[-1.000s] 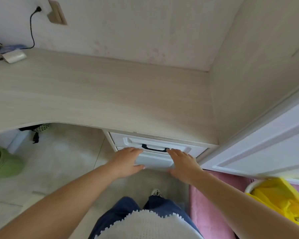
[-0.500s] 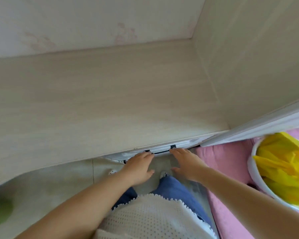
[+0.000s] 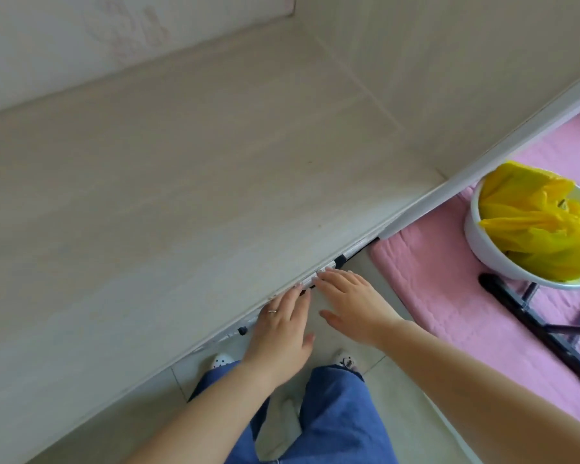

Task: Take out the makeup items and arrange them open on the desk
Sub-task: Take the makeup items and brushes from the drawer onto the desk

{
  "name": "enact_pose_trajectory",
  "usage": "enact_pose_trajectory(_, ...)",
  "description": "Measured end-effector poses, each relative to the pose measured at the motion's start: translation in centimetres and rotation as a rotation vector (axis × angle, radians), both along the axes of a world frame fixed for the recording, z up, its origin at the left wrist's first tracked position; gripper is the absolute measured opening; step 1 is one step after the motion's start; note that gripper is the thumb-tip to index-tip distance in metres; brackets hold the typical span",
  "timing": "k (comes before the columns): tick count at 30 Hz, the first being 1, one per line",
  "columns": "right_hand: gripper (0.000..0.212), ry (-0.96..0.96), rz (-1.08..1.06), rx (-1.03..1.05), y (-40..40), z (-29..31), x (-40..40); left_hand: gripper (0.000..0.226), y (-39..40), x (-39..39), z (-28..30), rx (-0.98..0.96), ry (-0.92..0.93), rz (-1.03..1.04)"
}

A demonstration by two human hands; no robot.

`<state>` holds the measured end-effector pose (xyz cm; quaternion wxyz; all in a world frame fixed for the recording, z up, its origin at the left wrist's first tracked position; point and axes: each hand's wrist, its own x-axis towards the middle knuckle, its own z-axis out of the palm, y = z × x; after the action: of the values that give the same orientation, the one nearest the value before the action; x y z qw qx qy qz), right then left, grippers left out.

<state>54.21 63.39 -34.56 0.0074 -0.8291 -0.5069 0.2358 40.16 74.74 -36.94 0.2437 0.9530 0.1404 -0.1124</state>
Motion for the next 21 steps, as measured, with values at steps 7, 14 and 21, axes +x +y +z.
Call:
enact_pose_trajectory(7, 0.059, -0.151, 0.045, 0.266, -1.4, -3.9, -0.3, 0.071, -2.0, 0.6, -2.7, 0.213, -0.253, 0.133)
enact_pose_trajectory(14, 0.053, -0.278, -0.013, 0.495, -2.3, -6.7, -1.2, 0.06, -2.9, 0.5, -5.7, 0.374, -0.453, 0.162)
enact_pose_trajectory(21, 0.055, -0.325, -0.064, 0.51, -5.7, -7.4, -3.9, 0.061, -6.0, -1.2, -6.1, 0.353, -0.456, 0.127)
